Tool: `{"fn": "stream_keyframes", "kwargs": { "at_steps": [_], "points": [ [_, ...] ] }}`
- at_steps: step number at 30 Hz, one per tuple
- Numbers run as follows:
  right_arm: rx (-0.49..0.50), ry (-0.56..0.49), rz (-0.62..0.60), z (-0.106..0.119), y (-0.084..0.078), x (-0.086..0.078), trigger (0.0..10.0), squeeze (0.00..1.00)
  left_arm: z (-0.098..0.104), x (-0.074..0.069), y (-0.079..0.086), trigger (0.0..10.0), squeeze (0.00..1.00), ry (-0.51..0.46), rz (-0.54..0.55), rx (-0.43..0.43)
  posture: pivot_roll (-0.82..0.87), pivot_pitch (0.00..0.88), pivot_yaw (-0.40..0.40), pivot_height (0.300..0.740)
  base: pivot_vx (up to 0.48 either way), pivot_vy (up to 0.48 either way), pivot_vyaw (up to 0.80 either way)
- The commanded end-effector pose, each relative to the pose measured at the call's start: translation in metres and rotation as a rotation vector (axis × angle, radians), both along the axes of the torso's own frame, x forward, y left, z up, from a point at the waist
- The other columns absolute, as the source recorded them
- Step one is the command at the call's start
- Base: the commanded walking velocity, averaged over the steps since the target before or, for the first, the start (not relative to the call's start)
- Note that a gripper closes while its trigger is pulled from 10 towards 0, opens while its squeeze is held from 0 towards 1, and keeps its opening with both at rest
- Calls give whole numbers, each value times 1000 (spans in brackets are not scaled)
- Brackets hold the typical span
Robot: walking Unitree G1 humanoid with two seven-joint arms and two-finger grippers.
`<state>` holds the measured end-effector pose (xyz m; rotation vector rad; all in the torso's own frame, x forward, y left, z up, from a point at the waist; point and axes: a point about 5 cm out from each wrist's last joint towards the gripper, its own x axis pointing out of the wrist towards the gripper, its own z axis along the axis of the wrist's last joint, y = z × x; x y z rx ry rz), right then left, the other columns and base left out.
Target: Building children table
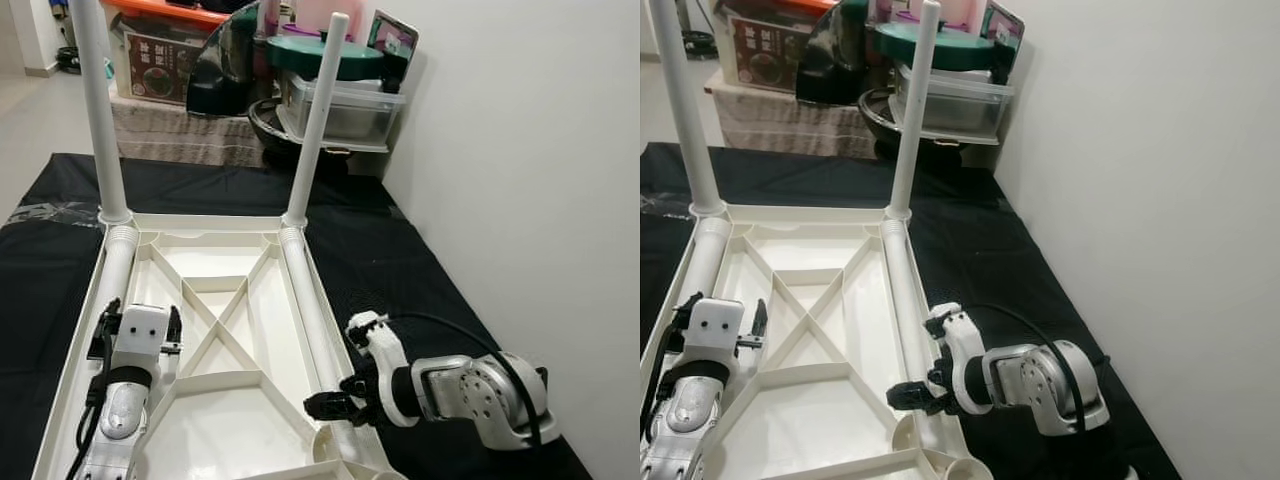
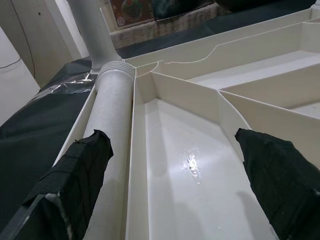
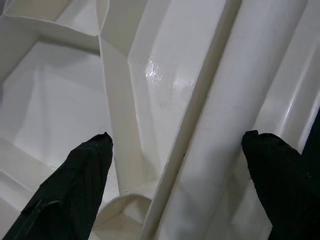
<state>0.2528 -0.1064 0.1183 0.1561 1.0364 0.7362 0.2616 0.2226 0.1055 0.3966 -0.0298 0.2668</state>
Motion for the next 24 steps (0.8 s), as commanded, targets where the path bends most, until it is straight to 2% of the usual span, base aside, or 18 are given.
{"fn": "stream_keyframes", "kwargs": {
  "at_steps": [1,6,8,10,12,14,17,22,24],
  "points": [
    [-160,251,-111,-43,-20,-15,10000,0,-11,-3,3,10000,0,58,7,0,-11,0,-182,740,0,0,0],
    [-77,347,-227,-52,-10,-6,10000,0,-11,-4,4,10000,0,55,12,3,2,0,-183,740,0,0,0],
    [30,403,-267,-54,0,-4,10000,0,-11,-5,5,10000,0,54,15,4,18,0,-183,740,0,0,0],
    [110,421,-255,-52,6,-3,10000,0,-10,-6,6,10000,0,53,18,5,24,0,-181,740,0,0,0],
    [161,415,-239,-49,11,-1,10000,0,-10,-6,7,10000,0,54,20,8,26,0,-178,740,0,0,0],
    [170,413,-237,-48,11,0,10000,0,-10,-6,8,10000,0,54,20,8,26,0,-178,740,0,0,0],
    [300,346,-227,-35,21,13,10000,0,-9,-6,9,10000,0,53,20,13,30,0,-163,740,0,0,0],
    [380,295,-234,-21,25,25,10000,0,-8,-4,9,10000,0,51,16,14,30,0,-155,740,0,0,0],
    [461,227,-236,-4,26,36,10000,0,-7,-3,10,10000,0,50,14,16,32,0,-150,740,0,0,0]
  ]
}}
